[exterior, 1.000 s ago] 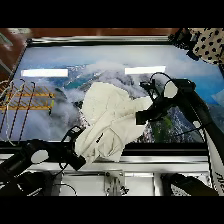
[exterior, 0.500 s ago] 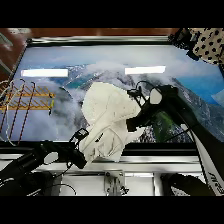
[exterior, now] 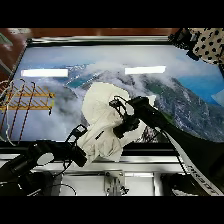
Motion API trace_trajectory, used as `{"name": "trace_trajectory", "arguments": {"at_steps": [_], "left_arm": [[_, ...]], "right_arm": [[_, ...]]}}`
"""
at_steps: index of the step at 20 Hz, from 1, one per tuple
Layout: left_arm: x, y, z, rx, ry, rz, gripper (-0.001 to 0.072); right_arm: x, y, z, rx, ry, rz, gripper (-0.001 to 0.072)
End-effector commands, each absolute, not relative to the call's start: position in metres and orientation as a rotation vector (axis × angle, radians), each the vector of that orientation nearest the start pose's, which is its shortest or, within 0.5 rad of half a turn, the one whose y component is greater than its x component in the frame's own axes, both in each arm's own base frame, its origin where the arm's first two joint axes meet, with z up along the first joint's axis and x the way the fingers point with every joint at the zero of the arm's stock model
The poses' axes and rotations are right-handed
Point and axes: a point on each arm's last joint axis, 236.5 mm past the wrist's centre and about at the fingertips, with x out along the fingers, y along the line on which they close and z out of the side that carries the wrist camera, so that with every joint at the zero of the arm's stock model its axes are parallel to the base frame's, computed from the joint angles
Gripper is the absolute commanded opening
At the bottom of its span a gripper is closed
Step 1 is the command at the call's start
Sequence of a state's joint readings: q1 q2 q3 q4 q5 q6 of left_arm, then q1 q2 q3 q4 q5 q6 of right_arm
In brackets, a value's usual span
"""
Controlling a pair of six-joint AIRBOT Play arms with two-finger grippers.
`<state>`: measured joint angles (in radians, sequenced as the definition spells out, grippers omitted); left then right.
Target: Fold the shirts.
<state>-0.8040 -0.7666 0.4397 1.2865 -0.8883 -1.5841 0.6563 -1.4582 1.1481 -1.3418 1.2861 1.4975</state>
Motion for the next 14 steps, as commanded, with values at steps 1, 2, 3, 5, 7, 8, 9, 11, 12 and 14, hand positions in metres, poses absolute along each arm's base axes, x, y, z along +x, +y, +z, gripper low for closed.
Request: {"name": "trace_trajectory", "arguments": {"at_steps": [1, 2, 3, 5, 7, 8, 9, 11, 12, 14], "left_arm": [[0.138, -0.217, -0.058, 0.199, 1.258, -0.774, 0.0059], [0.138, -0.216, -0.058, 0.206, 1.255, -0.772, 0.0059], [0.139, -0.215, -0.059, 0.214, 1.252, -0.769, 0.0059], [0.14, -0.214, -0.059, 0.22, 1.249, -0.767, 0.006], [0.141, -0.214, -0.058, 0.204, 1.254, -0.756, 0.006], [0.141, -0.215, -0.057, 0.196, 1.252, -0.753, 0.0059], [0.143, -0.217, -0.053, 0.193, 1.244, -0.756, 0.0059], [0.148, -0.222, -0.045, 0.186, 1.22, -0.764, 0.0059], [0.151, -0.223, -0.041, 0.189, 1.208, -0.765, 0.006], [0.157, -0.222, -0.037, 0.215, 1.182, -0.76, 0.0059]], "right_arm": [[0.218, 0.262, -0.057, -0.345, 1.657, 0.775, 0.069], [0.211, 0.26, -0.056, -0.347, 1.684, 0.782, 0.069], [0.208, 0.259, -0.053, -0.35, 1.694, 0.791, 0.069], [0.205, 0.26, -0.047, -0.353, 1.687, 0.814, 0.069], [0.214, 0.255, -0.048, -0.37, 1.657, 0.771, 0.0689], [0.224, 0.255, -0.052, -0.368, 1.632, 0.739, 0.0689], [0.231, 0.255, -0.06, -0.373, 1.617, 0.715, 0.0689], [0.238, 0.248, -0.081, -0.381, 1.65, 0.637, 0.0685], [0.24, 0.243, -0.093, -0.378, 1.677, 0.583, 0.0596], [0.245, 0.235, -0.098, -0.367, 1.692, 0.502, 0.0105]]}}
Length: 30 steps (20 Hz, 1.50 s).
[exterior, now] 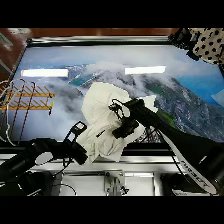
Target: Fold the shirts.
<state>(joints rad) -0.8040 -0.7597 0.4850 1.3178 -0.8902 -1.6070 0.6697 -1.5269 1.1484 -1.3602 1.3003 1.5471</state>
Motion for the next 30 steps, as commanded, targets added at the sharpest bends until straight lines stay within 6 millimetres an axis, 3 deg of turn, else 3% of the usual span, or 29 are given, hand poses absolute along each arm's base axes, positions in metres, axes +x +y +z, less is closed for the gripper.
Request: {"name": "trace_trajectory", "arguments": {"at_steps": [1, 3, 4, 5, 7, 9, 10, 12, 14, 15, 18, 20, 22, 24, 27, 30], "left_arm": [[0.165, -0.22, -0.032, 0.245, 1.152, -0.752, 0.0059], [0.198, -0.216, -0.005, 0.261, 1.054, -0.69, 0.0059], [0.224, -0.212, 0.022, 0.23, 0.985, -0.628, 0.0059], [0.251, -0.207, 0.055, 0.177, 0.906, -0.568, 0.0059], [0.305, -0.199, 0.149, 0.001, 0.681, -0.484, 0.0059], [0.337, -0.192, 0.257, -0.119, 0.417, -0.466, 0.0059], [0.343, -0.194, 0.304, -0.149, 0.311, -0.479, 0.0059], [0.343, -0.214, 0.365, -0.166, 0.203, -0.544, 0.006], [0.342, -0.236, 0.402, -0.101, 0.119, -0.605, 0.006], [0.344, -0.24, 0.417, -0.095, 0.089, -0.613, 0.006], [0.351, -0.23, 0.45, -0.106, 0.036, -0.585, 0.0059], [0.352, -0.217, 0.449, -0.074, 0.058, -0.558, 0.006], [0.349, -0.214, 0.4, 0.046, 0.243, -0.552, 0.006], [0.343, -0.206, 0.331, 0.139, 0.514, -0.534, 0.006], [0.35, -0.2, 0.265, 0.198, 0.752, -0.498, 0.0061], [0.375, -0.196, 0.221, 0.209, 0.861, -0.457, 0.0061]], "right_arm": [[0.252, 0.23, -0.09, -0.391, 1.667, 0.482, 0.0086], [0.291, 0.213, -0.046, -0.502, 1.5, 0.421, 0.0085], [0.322, 0.201, -0.005, -0.557, 1.352, 0.357, 0.0086], [0.351, 0.191, 0.043, -0.588, 1.193, 0.301, 0.0086], [0.394, 0.18, 0.165, -0.567, 0.846, 0.217, 0.0085], [0.401, 0.182, 0.275, -0.451, 0.578, 0.222, 0.0085], [0.398, 0.184, 0.311, -0.396, 0.507, 0.236, 0.0085], [0.386, 0.192, 0.356, -0.3, 0.425, 0.29, 0.0085], [0.379, 0.188, 0.368, -0.298, 0.416, 0.299, 0.0085], [0.377, 0.177, 0.369, -0.334, 0.429, 0.267, 0.0085], [0.374, 0.132, 0.385, -0.411, 0.421, 0.115, 0.0085], [0.367, 0.127, 0.394, -0.377, 0.4, 0.114, 0.0085], [0.358, 0.124, 0.374, -0.329, 0.499, 0.106, 0.0085], [0.341, 0.121, 0.326, -0.332, 0.715, 0.091, 0.0085], [0.312, 0.167, 0.246, -0.362, 1.041, 0.269, 0.0085], [0.307, 0.21, 0.201, -0.397, 1.17, 0.435, 0.0085]]}}
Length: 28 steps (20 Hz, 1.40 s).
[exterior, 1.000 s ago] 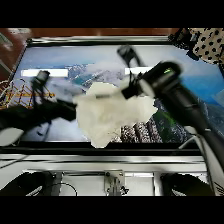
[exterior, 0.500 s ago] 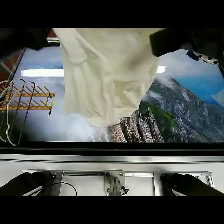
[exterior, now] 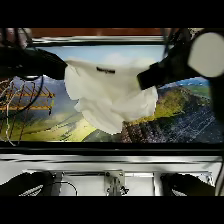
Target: Fold the shirts.
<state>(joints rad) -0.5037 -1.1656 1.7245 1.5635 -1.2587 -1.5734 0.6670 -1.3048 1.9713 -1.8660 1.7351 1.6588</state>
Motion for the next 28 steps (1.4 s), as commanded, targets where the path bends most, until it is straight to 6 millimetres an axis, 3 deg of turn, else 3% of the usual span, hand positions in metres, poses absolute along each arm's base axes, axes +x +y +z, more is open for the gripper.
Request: {"name": "trace_trajectory", "arguments": {"at_steps": [1, 5, 7, 9, 10, 11, 12, 14, 17, 20, 22, 23, 24, 26, 28], "left_arm": [[0.383, -0.192, 0.208, 0.208, 0.892, -0.438, 0.0061], [0.409, -0.172, 0.175, 0.192, 0.971, -0.372, 0.0065], [0.413, -0.164, 0.171, 0.184, 0.981, -0.353, 0.0087], [0.415, -0.156, 0.174, 0.174, 0.976, -0.337, 0.0101], [0.416, -0.152, 0.175, 0.175, 0.973, -0.333, 0.0161], [0.415, -0.151, 0.175, 0.17, 0.98, -0.333, 0.0307], [0.409, -0.153, 0.171, 0.159, 1.011, -0.349, 0.0393], [0.388, -0.159, 0.162, 0.181, 1.094, -0.411, 0.04], [0.366, -0.135, 0.166, 0.211, 1.159, -0.399, 0.04], [0.351, -0.087, 0.185, 0.149, 1.152, -0.302, 0.041], [0.329, -0.044, 0.186, 0.116, 1.147, -0.22, 0.0441], [0.313, -0.021, 0.179, 0.14, 1.161, -0.191, 0.0563], [0.293, 0.01, 0.166, 0.165, 1.193, -0.125, 0.061], [0.252, 0.065, 0.135, 0.152, 1.285, 0.023, 0.061], [0.226, 0.101, 0.113, 0.058, 1.282, 0.164, 0.061]], "right_arm": [[0.311, 0.214, 0.19, -0.422, 1.189, 0.449, 0.0085], [0.328, 0.227, 0.158, -0.542, 1.221, 0.511, 0.0085], [0.338, 0.229, 0.153, -0.56, 1.205, 0.5, 0.0085], [0.351, 0.218, 0.154, -0.589, 1.179, 0.435, 0.0085], [0.357, 0.212, 0.157, -0.603, 1.16, 0.401, 0.0085], [0.365, 0.211, 0.16, -0.596, 1.128, 0.376, 0.0085], [0.375, 0.218, 0.164, -0.555, 1.083, 0.363, 0.0085], [0.385, 0.237, 0.168, -0.477, 1.024, 0.391, 0.0085], [0.381, 0.236, 0.163, -0.463, 1.055, 0.379, 0.0085], [0.376, 0.232, 0.161, -0.469, 1.081, 0.375, 0.0085], [0.375, 0.231, 0.16, -0.472, 1.088, 0.374, 0.0085], [0.375, 0.231, 0.16, -0.475, 1.087, 0.376, 0.0085], [0.375, 0.232, 0.16, -0.479, 1.085, 0.38, 0.0085], [0.374, 0.235, 0.158, -0.495, 1.086, 0.404, 0.0085], [0.372, 0.239, 0.154, -0.51, 1.096, 0.436, 0.0085]]}}
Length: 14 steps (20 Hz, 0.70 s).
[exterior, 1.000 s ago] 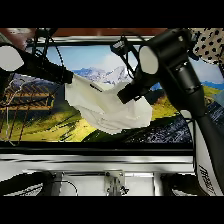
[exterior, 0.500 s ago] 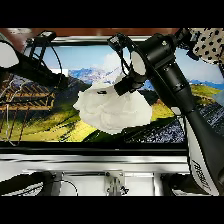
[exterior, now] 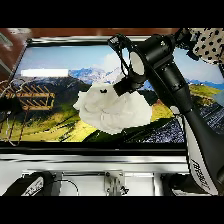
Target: Fold the shirts.
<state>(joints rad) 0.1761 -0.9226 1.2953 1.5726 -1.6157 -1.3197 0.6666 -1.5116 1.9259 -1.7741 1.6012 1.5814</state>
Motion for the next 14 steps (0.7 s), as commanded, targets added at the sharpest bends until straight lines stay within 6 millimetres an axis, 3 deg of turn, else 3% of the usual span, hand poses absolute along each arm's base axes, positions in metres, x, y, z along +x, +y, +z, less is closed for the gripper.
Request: {"name": "trace_trajectory", "arguments": {"at_steps": [1, 4, 7, 9, 11, 14], "left_arm": [[0.228, 0.103, 0.106, -0.002, 1.23, 0.181, 0.061], [0.223, 0.113, 0.08, -0.085, 1.238, 0.211, 0.061], [0.233, 0.119, 0.064, -0.209, 1.281, 0.214, 0.0608], [0.234, 0.124, 0.061, -0.307, 1.346, 0.194, 0.0608], [0.23, 0.145, 0.065, -0.366, 1.382, 0.232, 0.0608], [0.223, 0.164, 0.063, -0.353, 1.39, 0.237, 0.0608]], "right_arm": [[0.372, 0.239, 0.151, -0.522, 1.106, 0.441, 0.0085], [0.364, 0.235, 0.135, -0.563, 1.181, 0.442, 0.0086], [0.359, 0.245, 0.123, -0.557, 1.218, 0.493, 0.0085], [0.357, 0.25, 0.12, -0.557, 1.225, 0.516, 0.0085], [0.358, 0.251, 0.12, -0.555, 1.22, 0.518, 0.0085], [0.359, 0.252, 0.12, -0.553, 1.216, 0.521, 0.0085]]}}
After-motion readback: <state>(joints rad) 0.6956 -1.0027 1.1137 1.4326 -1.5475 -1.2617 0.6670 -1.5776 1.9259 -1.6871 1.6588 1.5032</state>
